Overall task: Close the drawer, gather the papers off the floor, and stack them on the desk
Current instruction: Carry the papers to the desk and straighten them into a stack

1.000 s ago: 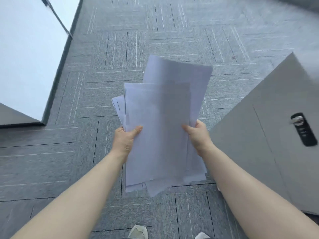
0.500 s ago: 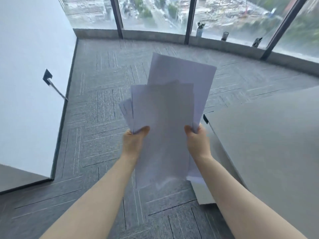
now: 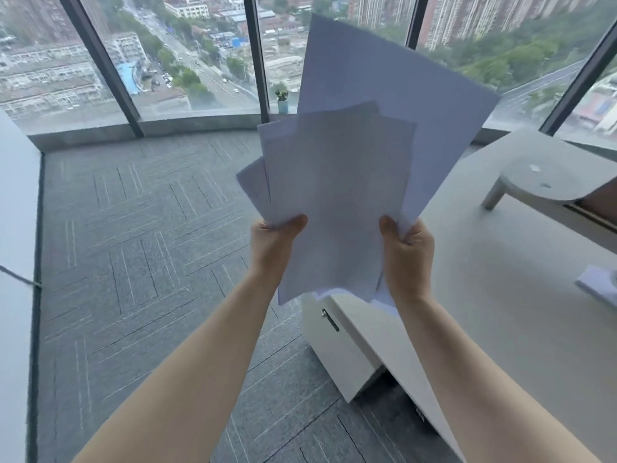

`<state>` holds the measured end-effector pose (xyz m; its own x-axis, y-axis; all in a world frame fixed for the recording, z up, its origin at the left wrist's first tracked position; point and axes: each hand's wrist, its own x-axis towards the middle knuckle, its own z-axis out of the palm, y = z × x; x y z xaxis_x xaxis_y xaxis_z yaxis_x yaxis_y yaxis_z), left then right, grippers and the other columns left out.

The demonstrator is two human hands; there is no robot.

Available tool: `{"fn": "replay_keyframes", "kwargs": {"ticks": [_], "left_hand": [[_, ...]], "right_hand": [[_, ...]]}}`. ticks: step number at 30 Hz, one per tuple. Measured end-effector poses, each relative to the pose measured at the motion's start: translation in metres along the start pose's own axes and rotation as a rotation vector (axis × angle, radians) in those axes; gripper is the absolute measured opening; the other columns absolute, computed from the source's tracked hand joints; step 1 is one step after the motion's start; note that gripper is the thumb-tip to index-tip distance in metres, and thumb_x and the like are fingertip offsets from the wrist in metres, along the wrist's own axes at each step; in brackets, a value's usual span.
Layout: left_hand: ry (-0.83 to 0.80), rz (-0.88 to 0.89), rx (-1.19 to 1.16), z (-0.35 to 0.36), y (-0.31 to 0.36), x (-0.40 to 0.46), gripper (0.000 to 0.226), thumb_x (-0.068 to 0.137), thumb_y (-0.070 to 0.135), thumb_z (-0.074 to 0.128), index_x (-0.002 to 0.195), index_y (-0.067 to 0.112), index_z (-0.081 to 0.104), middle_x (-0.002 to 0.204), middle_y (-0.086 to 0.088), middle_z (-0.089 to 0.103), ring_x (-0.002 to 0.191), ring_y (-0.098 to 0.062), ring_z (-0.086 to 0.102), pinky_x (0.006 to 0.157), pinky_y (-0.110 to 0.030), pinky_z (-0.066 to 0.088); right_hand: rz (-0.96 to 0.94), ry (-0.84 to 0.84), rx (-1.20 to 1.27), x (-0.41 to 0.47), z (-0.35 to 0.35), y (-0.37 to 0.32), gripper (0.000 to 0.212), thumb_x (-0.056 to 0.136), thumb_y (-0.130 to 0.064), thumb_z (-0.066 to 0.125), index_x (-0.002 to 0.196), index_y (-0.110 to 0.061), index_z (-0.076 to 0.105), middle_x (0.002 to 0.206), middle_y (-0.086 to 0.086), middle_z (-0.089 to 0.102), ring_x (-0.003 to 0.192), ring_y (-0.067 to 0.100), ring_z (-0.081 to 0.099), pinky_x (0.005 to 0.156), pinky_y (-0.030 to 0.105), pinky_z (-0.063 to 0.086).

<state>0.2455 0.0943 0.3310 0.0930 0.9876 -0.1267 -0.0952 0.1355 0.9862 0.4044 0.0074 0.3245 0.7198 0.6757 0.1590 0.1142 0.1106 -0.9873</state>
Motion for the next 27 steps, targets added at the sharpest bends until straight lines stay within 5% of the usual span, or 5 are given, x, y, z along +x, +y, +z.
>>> {"fn": "replay_keyframes", "kwargs": {"ticks": [5,10,15,19,27], "left_hand": [[-0.075,-0.042,-0.068,0.064,-0.015,-0.010,0.007,0.065,0.017,0.076,0.072,0.017,0.073,0.071,0.006,0.071,0.065,-0.011,0.067,0.064,-0.026,0.053],[-0.162,-0.021,-0.107,0.115,-0.031,-0.017,0.007,0.077,0.011,0.074,0.080,0.018,0.073,0.072,0.013,0.073,0.069,-0.004,0.068,0.062,-0.018,0.052],[-0.221,-0.043,0.023,0.141,-0.067,-0.015,0.011,0.072,0.017,0.079,0.080,0.021,0.072,0.064,0.021,0.071,0.060,0.006,0.063,0.057,-0.011,0.046],[-0.229,-0.148,0.097,0.148,-0.097,-0.018,0.013,0.068,0.015,0.082,0.074,0.020,0.071,0.063,0.015,0.070,0.065,-0.009,0.062,0.061,-0.021,0.048],[-0.201,-0.017,-0.063,0.178,-0.077,-0.019,0.013,0.068,0.010,0.078,0.078,0.017,0.073,0.068,0.011,0.072,0.067,-0.009,0.065,0.065,-0.025,0.051]], "right_hand": [[-0.008,0.124,-0.007,0.011,-0.059,0.012,0.028,0.095,-0.011,0.058,0.073,-0.027,0.057,0.063,-0.023,0.061,0.064,0.001,0.053,0.064,0.022,0.043],[-0.037,0.242,0.020,0.022,-0.107,0.020,0.030,0.094,-0.007,0.058,0.070,-0.022,0.053,0.071,-0.008,0.055,0.068,0.005,0.049,0.064,0.025,0.040],[0.023,0.225,-0.013,0.022,-0.154,0.057,0.010,0.088,-0.002,0.066,0.085,-0.012,0.066,0.077,-0.008,0.066,0.073,0.009,0.060,0.068,0.025,0.048],[0.102,0.230,0.017,0.023,-0.176,0.083,0.022,0.085,0.007,0.066,0.103,-0.007,0.069,0.086,-0.007,0.074,0.080,0.012,0.068,0.071,0.026,0.053],[-0.025,0.290,0.066,0.051,-0.182,0.063,0.008,0.081,-0.005,0.059,0.075,-0.002,0.056,0.076,0.006,0.053,0.072,0.016,0.049,0.065,0.033,0.039]]}}
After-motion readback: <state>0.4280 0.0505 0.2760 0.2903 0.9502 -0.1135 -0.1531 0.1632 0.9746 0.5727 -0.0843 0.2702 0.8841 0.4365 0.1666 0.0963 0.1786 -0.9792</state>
